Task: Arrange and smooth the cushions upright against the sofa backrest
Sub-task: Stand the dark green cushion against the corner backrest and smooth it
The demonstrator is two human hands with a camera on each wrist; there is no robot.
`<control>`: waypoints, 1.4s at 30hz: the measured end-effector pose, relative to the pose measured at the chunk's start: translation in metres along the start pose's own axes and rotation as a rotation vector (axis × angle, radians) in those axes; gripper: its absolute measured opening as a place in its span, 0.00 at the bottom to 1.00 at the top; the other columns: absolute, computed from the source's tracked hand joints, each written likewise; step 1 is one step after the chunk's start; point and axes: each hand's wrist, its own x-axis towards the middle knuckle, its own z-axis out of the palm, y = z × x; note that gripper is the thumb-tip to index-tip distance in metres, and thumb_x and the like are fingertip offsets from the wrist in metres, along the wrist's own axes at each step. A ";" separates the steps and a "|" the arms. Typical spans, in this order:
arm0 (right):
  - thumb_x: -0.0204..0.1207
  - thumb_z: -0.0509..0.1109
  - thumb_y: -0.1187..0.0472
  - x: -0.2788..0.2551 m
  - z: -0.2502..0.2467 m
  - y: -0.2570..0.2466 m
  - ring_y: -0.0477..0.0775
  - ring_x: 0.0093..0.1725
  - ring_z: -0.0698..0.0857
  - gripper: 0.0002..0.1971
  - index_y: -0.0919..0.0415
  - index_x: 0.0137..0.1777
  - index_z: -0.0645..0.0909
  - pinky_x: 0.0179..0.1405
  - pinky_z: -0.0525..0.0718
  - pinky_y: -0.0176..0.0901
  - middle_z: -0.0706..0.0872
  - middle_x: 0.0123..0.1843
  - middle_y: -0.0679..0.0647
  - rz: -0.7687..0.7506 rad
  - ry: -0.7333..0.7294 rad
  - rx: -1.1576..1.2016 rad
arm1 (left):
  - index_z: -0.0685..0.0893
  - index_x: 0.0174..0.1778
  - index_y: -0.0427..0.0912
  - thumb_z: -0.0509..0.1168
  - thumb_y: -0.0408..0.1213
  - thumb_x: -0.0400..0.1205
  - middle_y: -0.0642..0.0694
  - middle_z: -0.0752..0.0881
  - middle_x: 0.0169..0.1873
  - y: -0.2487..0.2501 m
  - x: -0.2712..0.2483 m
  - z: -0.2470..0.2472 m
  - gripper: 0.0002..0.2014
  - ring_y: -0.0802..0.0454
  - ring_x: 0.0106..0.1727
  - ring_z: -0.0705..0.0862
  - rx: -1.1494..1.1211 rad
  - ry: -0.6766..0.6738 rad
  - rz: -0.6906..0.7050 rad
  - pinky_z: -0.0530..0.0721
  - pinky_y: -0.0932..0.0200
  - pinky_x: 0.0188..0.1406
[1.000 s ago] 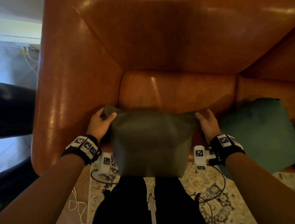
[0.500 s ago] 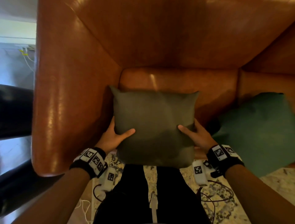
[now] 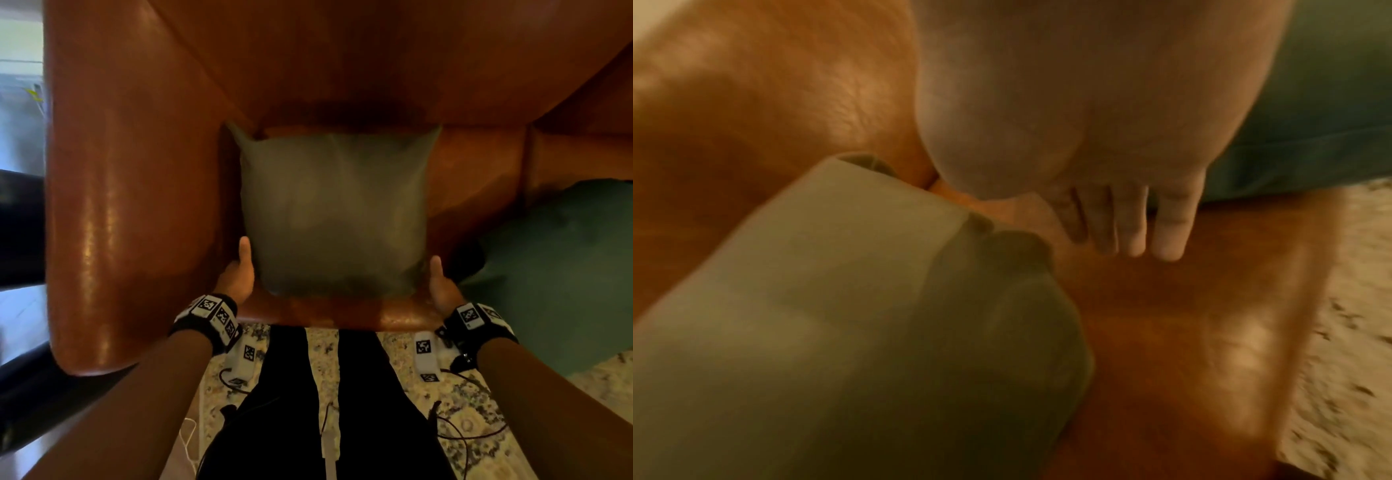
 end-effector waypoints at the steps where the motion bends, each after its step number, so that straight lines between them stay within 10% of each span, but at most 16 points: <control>1: 0.50 0.47 0.04 0.022 0.000 0.018 0.68 0.73 0.83 0.71 0.54 0.84 0.74 0.77 0.77 0.66 0.81 0.80 0.62 0.020 -0.079 0.046 | 0.72 0.86 0.45 0.32 0.88 0.69 0.40 0.75 0.83 -0.005 0.001 0.001 0.62 0.39 0.82 0.75 -0.010 -0.049 -0.009 0.68 0.40 0.84; 5: 0.55 0.71 0.15 0.025 0.011 0.016 0.63 0.66 0.89 0.53 0.52 0.73 0.82 0.72 0.83 0.64 0.88 0.71 0.58 0.013 -0.167 0.416 | 0.77 0.81 0.48 0.48 0.75 0.78 0.45 0.79 0.79 -0.015 0.018 0.005 0.44 0.43 0.80 0.76 -0.266 -0.114 0.015 0.67 0.37 0.85; 9: 0.84 0.66 0.36 -0.014 0.024 -0.016 0.60 0.57 0.88 0.22 0.55 0.59 0.82 0.70 0.84 0.62 0.88 0.58 0.55 -0.015 -0.081 0.513 | 0.84 0.63 0.41 0.52 0.56 0.88 0.34 0.89 0.61 -0.010 0.018 0.010 0.24 0.42 0.54 0.87 -0.488 -0.108 -0.066 0.86 0.46 0.60; 11: 0.87 0.64 0.40 -0.017 0.029 -0.012 0.60 0.61 0.89 0.21 0.57 0.66 0.82 0.73 0.83 0.62 0.89 0.63 0.58 -0.020 -0.124 0.611 | 0.83 0.64 0.39 0.50 0.42 0.94 0.34 0.90 0.57 -0.007 0.009 0.016 0.18 0.46 0.49 0.87 -0.502 -0.119 -0.061 0.85 0.52 0.47; 13: 0.88 0.59 0.46 -0.020 0.030 -0.007 0.63 0.65 0.87 0.23 0.61 0.74 0.79 0.53 0.88 0.55 0.87 0.71 0.62 -0.012 -0.173 0.684 | 0.80 0.74 0.38 0.50 0.34 0.94 0.35 0.87 0.66 -0.014 0.017 0.020 0.17 0.48 0.53 0.88 -0.469 -0.145 0.002 0.87 0.55 0.47; 18: 0.83 0.59 0.59 -0.018 0.015 -0.010 0.57 0.44 0.86 0.19 0.62 0.72 0.76 0.30 0.79 0.44 0.86 0.62 0.61 0.028 -0.198 0.628 | 0.79 0.70 0.29 0.52 0.33 0.93 0.25 0.86 0.61 -0.017 0.030 0.013 0.16 0.41 0.50 0.87 -0.405 -0.173 -0.024 0.92 0.50 0.52; 23: 0.85 0.71 0.56 -0.019 0.002 -0.009 0.52 0.32 0.84 0.12 0.64 0.60 0.84 0.25 0.79 0.41 0.88 0.49 0.59 -0.010 -0.253 0.410 | 0.77 0.63 0.34 0.50 0.25 0.93 0.35 0.79 0.37 -0.005 0.026 0.011 0.11 0.50 0.25 0.83 -0.298 -0.201 0.015 0.80 0.66 0.16; 27: 0.76 0.77 0.44 -0.021 -0.004 -0.006 0.56 0.47 0.86 0.23 0.60 0.63 0.85 0.34 0.75 0.43 0.91 0.54 0.57 -0.024 -0.231 0.230 | 0.84 0.60 0.36 0.58 0.23 0.89 0.35 0.87 0.49 -0.007 0.025 0.005 0.11 0.45 0.44 0.87 -0.251 -0.275 -0.037 0.91 0.60 0.30; 31: 0.30 0.81 0.18 -0.017 0.001 -0.002 0.55 0.40 0.83 0.58 0.56 0.59 0.85 0.24 0.74 0.41 0.89 0.47 0.54 -0.062 -0.090 0.073 | 0.84 0.55 0.30 0.61 0.22 0.88 0.31 0.86 0.45 -0.007 0.026 0.006 0.07 0.45 0.39 0.86 -0.058 -0.291 0.028 0.86 0.61 0.27; 37: 0.64 0.79 0.32 -0.013 0.006 -0.001 0.53 0.36 0.82 0.38 0.59 0.65 0.84 0.29 0.75 0.43 0.88 0.52 0.57 -0.068 -0.040 0.106 | 0.84 0.38 0.34 0.62 0.19 0.86 0.35 0.86 0.34 -0.006 0.030 0.004 0.13 0.42 0.35 0.85 0.059 -0.191 0.097 0.85 0.55 0.34; 42: 0.80 0.78 0.56 -0.019 0.005 0.004 0.52 0.48 0.88 0.21 0.62 0.70 0.83 0.39 0.81 0.42 0.90 0.57 0.56 -0.092 -0.066 0.402 | 0.87 0.51 0.29 0.65 0.25 0.86 0.34 0.90 0.43 -0.004 0.029 0.004 0.05 0.40 0.44 0.90 0.095 -0.150 0.100 0.89 0.47 0.44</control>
